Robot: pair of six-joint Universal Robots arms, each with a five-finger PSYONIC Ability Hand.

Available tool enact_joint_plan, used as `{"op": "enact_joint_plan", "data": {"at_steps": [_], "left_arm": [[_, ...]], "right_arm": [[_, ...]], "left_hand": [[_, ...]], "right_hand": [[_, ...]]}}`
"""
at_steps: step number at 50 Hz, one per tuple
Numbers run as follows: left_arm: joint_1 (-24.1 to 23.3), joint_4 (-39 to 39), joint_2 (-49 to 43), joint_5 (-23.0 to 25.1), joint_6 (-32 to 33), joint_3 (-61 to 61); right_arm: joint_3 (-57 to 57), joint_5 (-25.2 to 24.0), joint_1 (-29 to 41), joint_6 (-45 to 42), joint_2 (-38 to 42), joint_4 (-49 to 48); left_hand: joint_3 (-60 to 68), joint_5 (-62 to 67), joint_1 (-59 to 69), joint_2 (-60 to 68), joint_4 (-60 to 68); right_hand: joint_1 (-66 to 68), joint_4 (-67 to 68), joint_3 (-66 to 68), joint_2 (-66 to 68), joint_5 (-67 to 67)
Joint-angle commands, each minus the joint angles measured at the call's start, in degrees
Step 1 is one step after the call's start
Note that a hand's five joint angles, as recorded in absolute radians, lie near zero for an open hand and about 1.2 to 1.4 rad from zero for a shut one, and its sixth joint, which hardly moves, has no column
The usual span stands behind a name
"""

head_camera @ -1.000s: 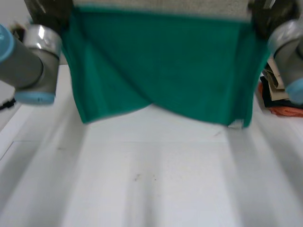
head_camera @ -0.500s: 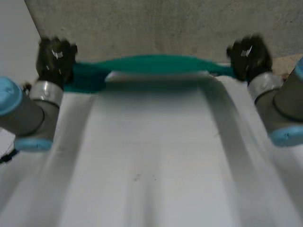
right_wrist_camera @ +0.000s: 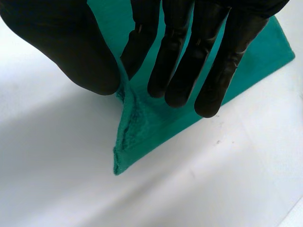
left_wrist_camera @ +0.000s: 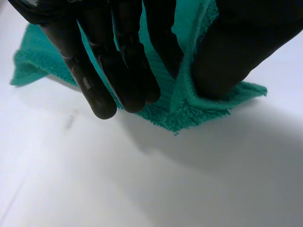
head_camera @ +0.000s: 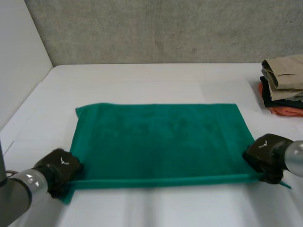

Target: Fold the laundry.

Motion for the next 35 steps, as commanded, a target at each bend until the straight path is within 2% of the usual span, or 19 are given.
{"op": "enact_joint_plan", "data": {"at_steps": [1, 6, 7, 11, 16, 23, 28, 30, 33, 35], "left_arm": [[-0.75, 2.10, 0.59, 0.10, 0.01, 5.99], [-4.00, 15.01, -4.14, -0.25, -2.36, 11.00], [-5.66, 19.30, -6.77, -0.60, -3.58, 13.19], [-7.08, 28.19, -13.62, -0.87, -5.09, 18.02], [-7.70, 35.42, -21.98, -2.62, -4.83, 24.80], [-7.35, 38.50, -32.35, -4.74, -4.74, 40.85], [-7.70, 40.08, -32.46, -4.65, -5.61, 54.32], [-7.87, 42.01, -31.84, -4.65, -5.88, 58.10], [-7.96, 47.98, -27.90, -4.74, -7.46, 63.12], [-7.35, 52.20, -23.59, -4.56, -11.23, 64.01]], "right_arm": [[0.61, -1.22, -0.45, -2.47, -1.97, -5.16], [-2.81, -0.43, 0.33, 0.68, 4.95, -20.24], [-3.61, -0.25, 0.95, 1.04, 6.20, -22.29], [-8.61, 2.38, 4.99, 1.57, 12.53, -30.91], [-15.56, 6.16, 6.75, 0.87, 19.65, -38.39], [-26.80, 6.17, 7.54, 0.08, 27.74, -47.08], [-37.43, 6.34, 9.30, 0.78, 27.57, -56.57], [-42.52, 6.95, 10.09, 1.48, 24.51, -60.52], [-45.97, 7.04, 10.88, 4.80, 19.68, -64.13], [-46.33, 7.13, 10.89, 7.27, 17.56, -64.67]], "left_hand": [[11.54, 13.75, 14.13, 11.26, 11.08], [11.54, 13.75, 14.13, 11.26, 11.08], [11.54, 13.75, 14.13, 11.26, 11.08], [11.54, 13.75, 14.13, 11.26, 11.08], [11.54, 13.75, 14.13, 11.26, 11.08], [11.54, 13.75, 14.13, 11.26, 11.08], [11.54, 13.75, 14.13, 11.26, 11.08], [11.54, 13.75, 14.13, 11.26, 11.08], [11.54, 13.75, 14.13, 11.26, 11.08], [11.54, 13.75, 14.13, 11.26, 11.08]], "right_hand": [[22.95, 11.75, 11.98, 12.73, 12.71], [22.95, 11.75, 11.98, 12.73, 12.71], [22.95, 11.75, 11.98, 12.73, 12.71], [22.95, 11.75, 11.98, 12.73, 12.71], [22.95, 11.75, 11.98, 12.73, 12.71], [22.95, 11.75, 11.98, 12.73, 12.71], [22.95, 11.75, 11.98, 12.73, 12.71], [22.95, 11.75, 11.98, 12.73, 12.71], [22.95, 11.75, 11.98, 12.73, 12.71], [22.95, 11.75, 11.98, 12.73, 12.71]]}}
